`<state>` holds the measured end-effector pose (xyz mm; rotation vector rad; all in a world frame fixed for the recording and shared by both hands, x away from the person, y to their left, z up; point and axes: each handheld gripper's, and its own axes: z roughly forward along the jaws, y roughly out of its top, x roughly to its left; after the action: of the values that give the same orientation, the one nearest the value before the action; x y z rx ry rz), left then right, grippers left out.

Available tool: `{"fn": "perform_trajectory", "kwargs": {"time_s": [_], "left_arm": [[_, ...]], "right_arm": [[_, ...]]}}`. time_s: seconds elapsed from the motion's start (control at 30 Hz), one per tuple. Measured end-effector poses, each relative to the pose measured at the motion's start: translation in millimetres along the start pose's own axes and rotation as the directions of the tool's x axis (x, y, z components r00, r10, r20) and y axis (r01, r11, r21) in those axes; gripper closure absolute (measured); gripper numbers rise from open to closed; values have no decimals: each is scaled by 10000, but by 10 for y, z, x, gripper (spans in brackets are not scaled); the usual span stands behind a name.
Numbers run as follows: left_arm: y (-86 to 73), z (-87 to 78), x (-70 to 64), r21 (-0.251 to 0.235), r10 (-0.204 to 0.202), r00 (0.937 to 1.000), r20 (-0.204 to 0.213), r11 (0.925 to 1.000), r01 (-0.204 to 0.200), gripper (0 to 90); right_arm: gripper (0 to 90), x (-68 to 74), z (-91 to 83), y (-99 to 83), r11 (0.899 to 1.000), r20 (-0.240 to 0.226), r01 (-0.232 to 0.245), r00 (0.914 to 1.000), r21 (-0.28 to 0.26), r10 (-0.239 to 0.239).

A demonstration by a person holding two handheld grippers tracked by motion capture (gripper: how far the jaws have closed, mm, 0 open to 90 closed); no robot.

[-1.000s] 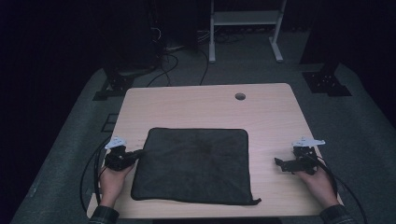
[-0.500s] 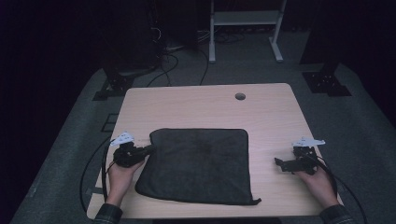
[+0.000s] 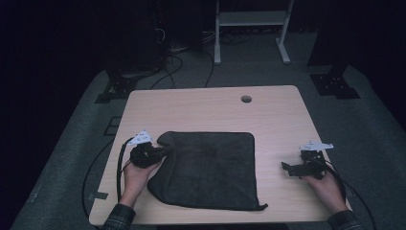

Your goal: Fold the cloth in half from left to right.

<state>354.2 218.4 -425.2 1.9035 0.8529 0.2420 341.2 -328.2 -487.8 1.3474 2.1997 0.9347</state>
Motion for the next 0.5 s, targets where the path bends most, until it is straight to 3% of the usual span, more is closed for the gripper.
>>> {"fn": "perform_trajectory", "kwargs": {"time_s": [0.5], "left_arm": [[227,428,-289,157,644,9921,1076,9977,-665,853]], "right_arm": [[17,0,0,0,10000,-1,-3,10000,0,3]]}}
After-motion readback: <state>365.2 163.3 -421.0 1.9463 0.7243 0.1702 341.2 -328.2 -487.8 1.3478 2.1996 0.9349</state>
